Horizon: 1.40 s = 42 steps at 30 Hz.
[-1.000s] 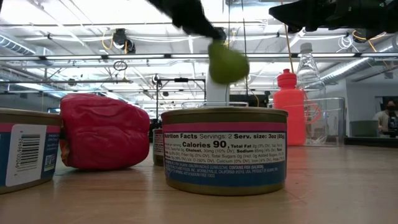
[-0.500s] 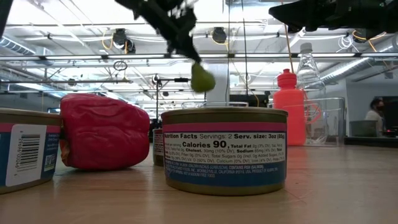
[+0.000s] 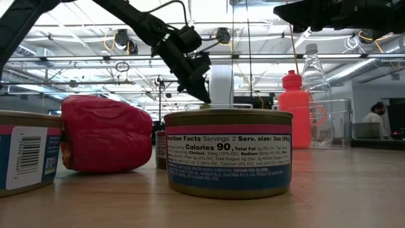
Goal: Pick & Place Food Item
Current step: Put the pear into the left transparent bin, then put the green tuna can into the green bin
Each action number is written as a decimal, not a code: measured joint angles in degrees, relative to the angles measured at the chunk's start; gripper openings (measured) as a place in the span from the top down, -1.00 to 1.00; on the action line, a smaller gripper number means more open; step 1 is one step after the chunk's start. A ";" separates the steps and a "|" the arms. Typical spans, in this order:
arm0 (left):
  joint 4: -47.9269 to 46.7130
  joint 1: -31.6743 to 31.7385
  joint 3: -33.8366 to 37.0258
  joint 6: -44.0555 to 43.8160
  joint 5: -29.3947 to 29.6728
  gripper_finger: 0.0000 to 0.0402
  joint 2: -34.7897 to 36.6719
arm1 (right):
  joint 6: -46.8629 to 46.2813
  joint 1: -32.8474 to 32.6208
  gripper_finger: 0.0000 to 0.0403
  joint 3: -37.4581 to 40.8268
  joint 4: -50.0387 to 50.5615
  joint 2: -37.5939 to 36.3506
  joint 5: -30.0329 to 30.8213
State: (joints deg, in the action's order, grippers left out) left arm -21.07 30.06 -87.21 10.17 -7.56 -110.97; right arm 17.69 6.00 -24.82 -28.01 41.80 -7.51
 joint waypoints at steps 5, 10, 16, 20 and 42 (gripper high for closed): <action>0.31 0.21 0.01 -1.79 0.51 1.00 -1.26 | -0.02 0.01 1.00 0.00 0.00 -0.02 0.00; 0.15 0.37 0.01 -3.38 0.15 0.99 -1.12 | -0.02 0.00 1.00 0.00 -0.04 0.00 0.00; 0.15 -0.49 -0.01 -3.43 -0.08 0.78 -0.88 | -0.59 0.00 1.00 0.00 -0.50 -0.02 0.00; 0.35 -1.12 -0.01 -3.18 0.03 0.52 -0.86 | -0.57 0.00 1.00 0.00 -0.50 -0.02 0.00; -11.34 -10.96 14.97 0.88 4.04 0.89 40.73 | -0.57 0.00 1.00 0.00 1.35 -0.02 0.00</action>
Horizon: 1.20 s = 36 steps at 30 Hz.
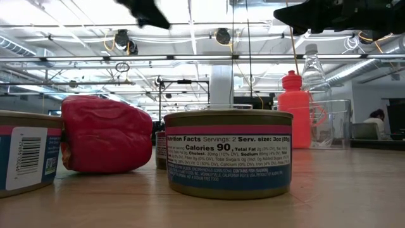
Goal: Pick & Place Food Item
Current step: Put the green tuna can into the green bin
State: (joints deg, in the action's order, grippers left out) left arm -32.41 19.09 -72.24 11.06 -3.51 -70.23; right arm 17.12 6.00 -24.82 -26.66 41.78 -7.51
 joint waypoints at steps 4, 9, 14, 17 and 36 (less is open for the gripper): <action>10.66 -1.15 17.75 -4.41 2.44 0.93 16.38 | 0.21 0.00 1.00 0.00 -0.02 0.02 0.05; 17.14 -1.03 33.27 -7.96 9.53 0.98 34.49 | 0.45 0.00 1.00 0.00 0.17 0.02 0.17; 22.69 -1.07 43.39 -8.68 9.56 0.98 46.26 | 0.24 0.00 1.00 0.00 0.37 0.04 0.22; 23.66 -1.12 47.32 -8.51 9.51 0.99 50.26 | 0.94 0.00 1.00 0.00 0.37 0.05 0.24; 31.74 2.25 58.00 -6.70 5.99 0.98 52.17 | 5.05 0.00 0.99 0.00 -10.06 11.94 0.28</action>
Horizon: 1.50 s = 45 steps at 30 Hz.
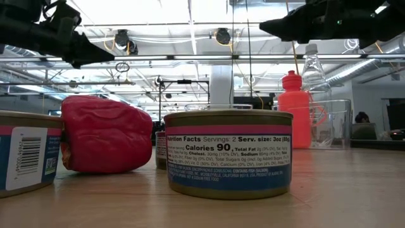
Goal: Pick & Place Food Item
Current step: Put the green tuna can into the green bin
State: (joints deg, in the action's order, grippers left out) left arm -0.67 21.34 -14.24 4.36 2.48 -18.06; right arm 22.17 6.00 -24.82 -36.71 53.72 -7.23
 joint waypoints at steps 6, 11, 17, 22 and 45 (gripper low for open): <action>-0.01 0.66 0.00 1.24 0.56 0.95 0.00 | -4.08 0.00 0.99 -0.06 -4.54 3.01 0.78; 1.02 0.66 -0.07 1.54 0.57 0.98 -0.02 | -6.50 -0.45 0.99 -4.00 1.19 5.50 4.65; 1.31 0.66 -0.07 3.08 0.57 0.94 -0.02 | -6.26 -2.60 1.00 -7.67 4.84 10.39 6.40; 1.31 0.66 -0.09 3.08 0.59 0.91 -0.02 | -5.03 -3.98 0.98 -7.69 4.29 13.42 7.40; 6.40 0.66 -0.11 3.91 0.61 0.98 -0.04 | -14.89 -18.53 0.98 -13.25 8.15 28.97 10.02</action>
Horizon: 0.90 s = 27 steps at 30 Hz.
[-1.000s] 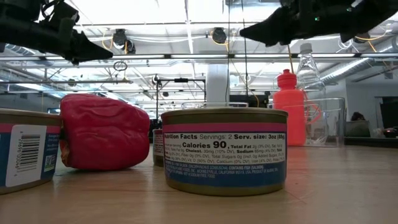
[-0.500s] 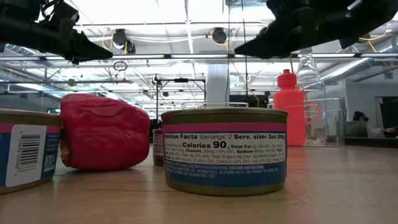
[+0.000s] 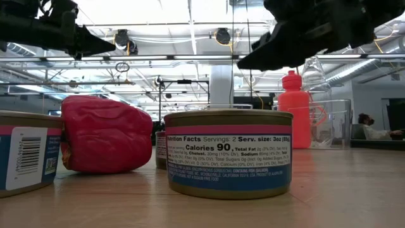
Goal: Pick & Place Food Item
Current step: Put the green tuna can into the green bin
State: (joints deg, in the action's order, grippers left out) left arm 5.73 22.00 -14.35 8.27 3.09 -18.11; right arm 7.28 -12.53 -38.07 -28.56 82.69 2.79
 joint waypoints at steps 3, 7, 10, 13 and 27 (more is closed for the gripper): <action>0.88 0.00 0.00 0.02 -0.02 0.97 0.02 | -0.97 -0.39 0.98 -0.47 -0.08 0.99 0.36; 1.72 0.00 0.00 0.02 -0.04 0.90 0.02 | -4.75 0.69 0.98 -0.52 -0.30 1.01 0.33; 1.98 0.00 0.00 -0.45 -0.04 0.88 0.00 | -7.34 1.48 0.98 -0.52 -0.28 1.01 0.32; 2.34 0.00 0.00 -2.03 -0.04 0.87 0.00 | -8.03 1.74 0.98 -0.52 -1.13 1.01 0.35; 3.60 0.00 0.00 -3.17 -0.02 0.87 0.01 | -12.12 2.05 1.00 -2.07 -8.23 10.30 -5.54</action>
State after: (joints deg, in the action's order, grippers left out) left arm 9.34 22.00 -14.35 5.10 3.07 -18.10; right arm -4.84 -10.48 -40.14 -36.80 92.99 -2.75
